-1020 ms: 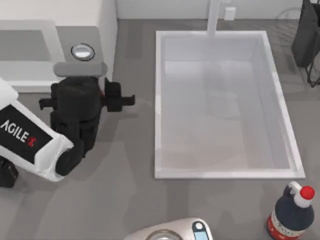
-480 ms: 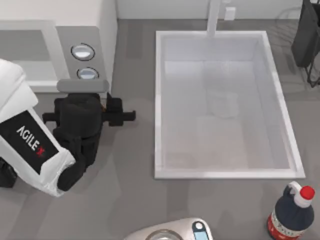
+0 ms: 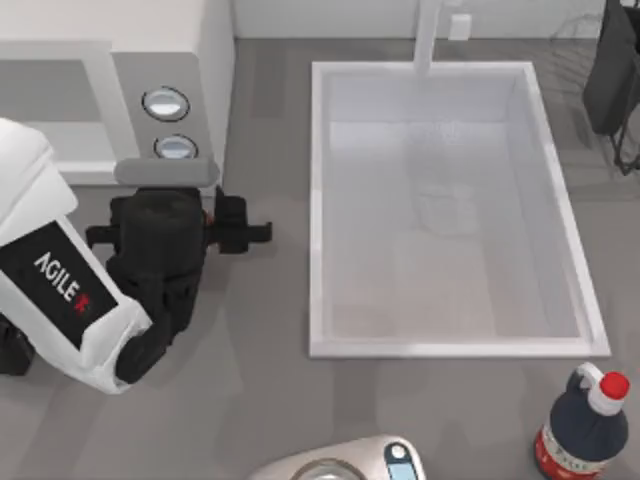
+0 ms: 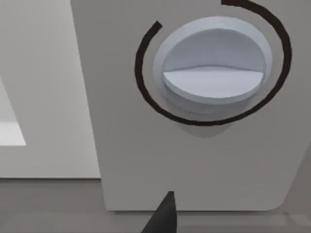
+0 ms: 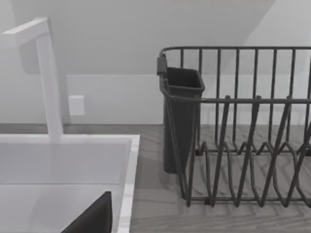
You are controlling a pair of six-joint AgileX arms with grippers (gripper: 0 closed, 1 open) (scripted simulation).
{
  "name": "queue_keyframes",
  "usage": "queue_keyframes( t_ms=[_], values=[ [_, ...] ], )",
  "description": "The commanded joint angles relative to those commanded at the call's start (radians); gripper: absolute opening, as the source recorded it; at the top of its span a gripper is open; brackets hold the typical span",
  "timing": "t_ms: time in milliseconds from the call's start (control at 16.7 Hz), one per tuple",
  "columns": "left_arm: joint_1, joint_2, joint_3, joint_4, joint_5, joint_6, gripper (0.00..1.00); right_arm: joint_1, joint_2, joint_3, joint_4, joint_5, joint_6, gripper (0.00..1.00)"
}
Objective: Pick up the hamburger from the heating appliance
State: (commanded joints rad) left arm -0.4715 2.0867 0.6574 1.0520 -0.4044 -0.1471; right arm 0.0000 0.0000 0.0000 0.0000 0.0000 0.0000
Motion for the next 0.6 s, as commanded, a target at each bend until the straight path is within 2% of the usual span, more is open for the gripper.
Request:
queue_keyframes(
  t_ms=[240,600],
  values=[
    [0.0,0.0,0.0,0.0,0.0,0.0,0.98,0.0,0.0,0.0,0.0,0.0,0.0,1.0],
    [0.0,0.0,0.0,0.0,0.0,0.0,1.0,0.0,0.0,0.0,0.0,0.0,0.0,1.0]
  ],
)
